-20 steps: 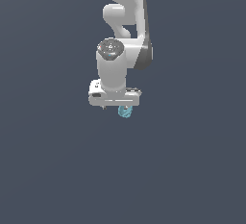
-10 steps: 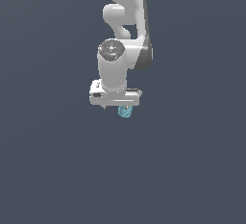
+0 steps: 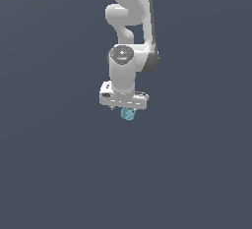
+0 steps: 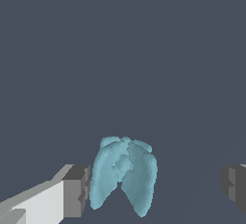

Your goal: Pick up the object and move it to a goal position.

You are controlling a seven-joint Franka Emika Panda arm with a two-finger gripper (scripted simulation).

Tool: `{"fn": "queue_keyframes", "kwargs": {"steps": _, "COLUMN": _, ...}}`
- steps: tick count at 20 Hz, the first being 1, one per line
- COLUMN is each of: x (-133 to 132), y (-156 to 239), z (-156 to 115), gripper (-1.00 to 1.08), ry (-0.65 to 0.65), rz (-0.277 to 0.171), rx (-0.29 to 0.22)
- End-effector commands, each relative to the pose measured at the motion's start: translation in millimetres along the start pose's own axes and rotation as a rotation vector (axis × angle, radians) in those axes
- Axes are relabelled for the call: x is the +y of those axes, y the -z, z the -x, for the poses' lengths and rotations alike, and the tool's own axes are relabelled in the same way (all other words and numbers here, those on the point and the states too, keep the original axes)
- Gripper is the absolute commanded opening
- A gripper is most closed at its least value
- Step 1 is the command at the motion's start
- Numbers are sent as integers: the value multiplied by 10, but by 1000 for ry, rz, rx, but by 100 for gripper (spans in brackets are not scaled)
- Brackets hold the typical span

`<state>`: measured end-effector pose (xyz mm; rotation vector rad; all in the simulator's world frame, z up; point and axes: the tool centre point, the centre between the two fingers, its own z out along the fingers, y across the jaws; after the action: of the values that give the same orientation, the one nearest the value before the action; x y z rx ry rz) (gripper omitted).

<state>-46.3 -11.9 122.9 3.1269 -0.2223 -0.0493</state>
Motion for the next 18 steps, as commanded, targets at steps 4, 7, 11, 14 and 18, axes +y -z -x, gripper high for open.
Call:
{"fn": "queue_keyframes", "kwargs": {"steps": 4, "x": -113, "y": -191, "z": 209, "gripper": 100, "ry": -90, "rz": -6, "rx": 16}}
{"fn": "queue_keyframes", "kwargs": {"steps": 7, "x": -151, "y": -262, "z": 297, "gripper": 100, "ry": -126, "rz": -8, "rx": 22}}
{"fn": "queue_keyframes", "kwargs": {"steps": 11, "x": -183, "y": -323, "z": 377, "gripper": 100, "ry": -158, "rz": -10, "rx": 28}}
{"fn": "queue_keyframes", "kwargs": {"steps": 14, "x": -194, "y": -346, "z": 408, "gripper": 100, "ry": -171, "rz": -11, "rx": 30}}
{"fn": "queue_keyframes", "kwargs": {"steps": 18, "x": -195, "y": -349, "z": 407, "gripper": 100, "ry": -169, "rz": -11, "rx": 29}}
